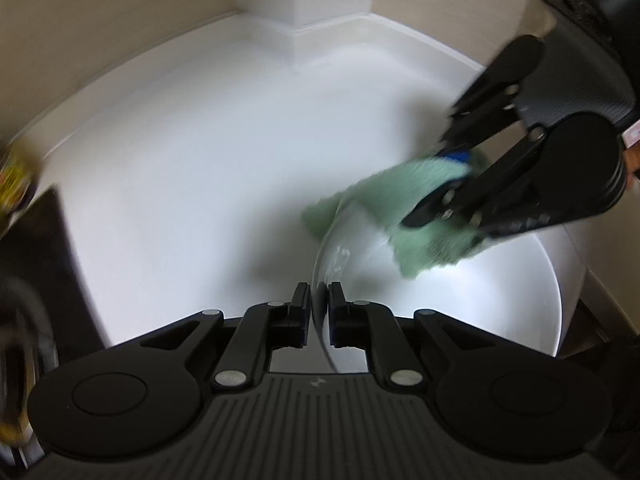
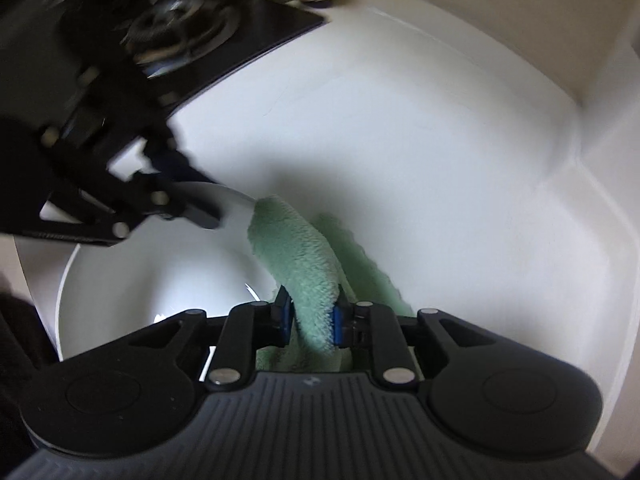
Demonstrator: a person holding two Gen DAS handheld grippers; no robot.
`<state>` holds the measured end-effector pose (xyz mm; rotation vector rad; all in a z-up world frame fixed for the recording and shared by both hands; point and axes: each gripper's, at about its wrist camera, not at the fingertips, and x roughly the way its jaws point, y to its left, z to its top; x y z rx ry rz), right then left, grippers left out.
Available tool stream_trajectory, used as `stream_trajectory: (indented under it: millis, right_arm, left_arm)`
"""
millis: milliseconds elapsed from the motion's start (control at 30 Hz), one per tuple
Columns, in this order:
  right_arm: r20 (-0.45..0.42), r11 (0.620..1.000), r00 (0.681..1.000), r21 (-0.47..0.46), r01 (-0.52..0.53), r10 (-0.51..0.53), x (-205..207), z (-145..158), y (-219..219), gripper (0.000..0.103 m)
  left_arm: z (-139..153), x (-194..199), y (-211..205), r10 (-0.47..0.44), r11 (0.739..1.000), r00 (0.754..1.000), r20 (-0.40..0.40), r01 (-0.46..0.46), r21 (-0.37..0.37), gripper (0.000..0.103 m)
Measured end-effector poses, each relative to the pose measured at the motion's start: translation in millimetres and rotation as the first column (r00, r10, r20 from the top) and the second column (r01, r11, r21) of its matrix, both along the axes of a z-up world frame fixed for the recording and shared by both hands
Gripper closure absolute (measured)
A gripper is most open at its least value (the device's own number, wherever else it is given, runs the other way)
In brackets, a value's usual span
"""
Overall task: Clean bowl
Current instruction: 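Hold the bowl rim with the left gripper while the right gripper rubs the cloth around the wall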
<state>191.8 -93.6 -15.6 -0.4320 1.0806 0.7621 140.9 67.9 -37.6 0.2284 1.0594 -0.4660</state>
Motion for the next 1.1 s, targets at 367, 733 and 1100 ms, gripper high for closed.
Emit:
stream_trajectory:
  millis: [367,733,1100]
  right_arm:
    - [-0.043,0.993,0.994,-0.058,-0.098,0.096,-23,2,-7,0.09]
    - [0.026,0.989,0.994,-0.097,-0.108,0.111,-19,1,12,0.09]
    - [0.043,0.99,0.993,-0.085,-0.108,0.112,-6,1,31,0.087]
  left_arm:
    - [9,-3,-8,-0.141,0.988,0.99,0.014,0.14,0.065,0.095]
    - [15,-6,-7,-0.248,0.963,0.969,0.014,0.245,0.117,0.093]
    - [11,-9,-6,-0.187,0.977,0.982,0.03,0.183,0.106,0.091]
